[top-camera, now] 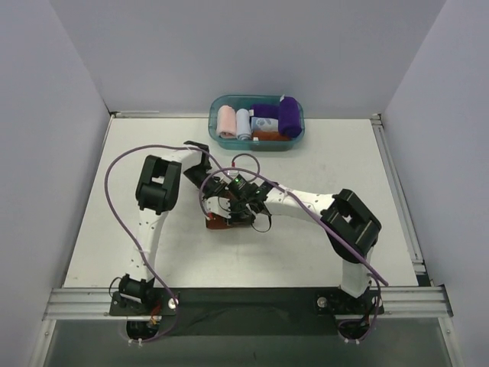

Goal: Roll the towels
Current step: Roll the towel

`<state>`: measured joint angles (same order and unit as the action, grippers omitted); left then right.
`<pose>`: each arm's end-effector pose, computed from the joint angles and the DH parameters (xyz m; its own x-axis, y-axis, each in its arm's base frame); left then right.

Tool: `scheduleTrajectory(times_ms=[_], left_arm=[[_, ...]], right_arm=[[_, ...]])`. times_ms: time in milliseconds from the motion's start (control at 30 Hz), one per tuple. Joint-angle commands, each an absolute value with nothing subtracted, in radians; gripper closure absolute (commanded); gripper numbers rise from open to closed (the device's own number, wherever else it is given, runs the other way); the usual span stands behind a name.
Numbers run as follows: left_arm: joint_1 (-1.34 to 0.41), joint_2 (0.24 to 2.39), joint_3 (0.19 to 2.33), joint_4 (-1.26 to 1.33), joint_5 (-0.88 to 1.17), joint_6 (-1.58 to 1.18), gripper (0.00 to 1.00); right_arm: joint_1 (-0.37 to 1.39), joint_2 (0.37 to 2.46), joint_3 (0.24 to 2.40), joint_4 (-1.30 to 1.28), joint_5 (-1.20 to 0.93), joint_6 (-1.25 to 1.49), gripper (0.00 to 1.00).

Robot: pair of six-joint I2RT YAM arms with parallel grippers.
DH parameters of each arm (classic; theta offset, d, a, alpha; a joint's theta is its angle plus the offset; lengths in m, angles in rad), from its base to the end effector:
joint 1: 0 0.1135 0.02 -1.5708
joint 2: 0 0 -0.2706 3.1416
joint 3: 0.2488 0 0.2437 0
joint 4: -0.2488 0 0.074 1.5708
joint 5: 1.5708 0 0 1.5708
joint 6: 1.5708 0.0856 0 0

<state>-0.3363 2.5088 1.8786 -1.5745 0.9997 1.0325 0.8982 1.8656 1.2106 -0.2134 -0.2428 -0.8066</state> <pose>0.3474 -0.1977 0.0859 -0.6406 0.7156 -0.2784 0.5033 0.1176 -0.8561 0.2481 0.3445 0.1562 0.2889 -0.7620 -0.5795 -0.9357 -0.0966 -0.3394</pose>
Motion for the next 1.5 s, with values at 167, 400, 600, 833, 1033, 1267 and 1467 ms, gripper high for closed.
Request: scheduleTrajectory(times_ms=[167,400,600,833,1033,1267,1467], left_arm=[[-0.172,2.389,1.936,-1.499,1.049,1.068,0.55],[-0.006,2.191,1.846,-1.372,1.120,1.011,0.48],[0.069,1.895,1.499,-1.171,1.094,1.019,0.47],[0.025,1.565,1.119,-0.916,0.971,1.052,0.47],[-0.319,1.237,0.767,-0.527,0.676,1.100,0.37],[-0.597,1.192,0.647,-0.325,0.555,1.181,0.33],[-0.690,1.264,0.644,-0.239,0.529,1.256,0.33]], right_arm=[[0.890,1.947,1.318,-0.682,-0.528,-0.534,1.00],[0.812,2.025,1.384,-0.776,-0.739,-0.404,1.00],[0.746,2.230,1.554,-0.932,-0.924,-0.400,1.00],[0.678,2.451,1.690,-1.140,-1.064,-0.558,1.00],[0.614,2.648,1.939,-1.468,-1.172,-0.787,1.00],[0.614,2.609,1.894,-1.405,-1.149,-0.769,1.00],[0.614,2.620,1.902,-1.391,-1.140,-0.746,1.00]])
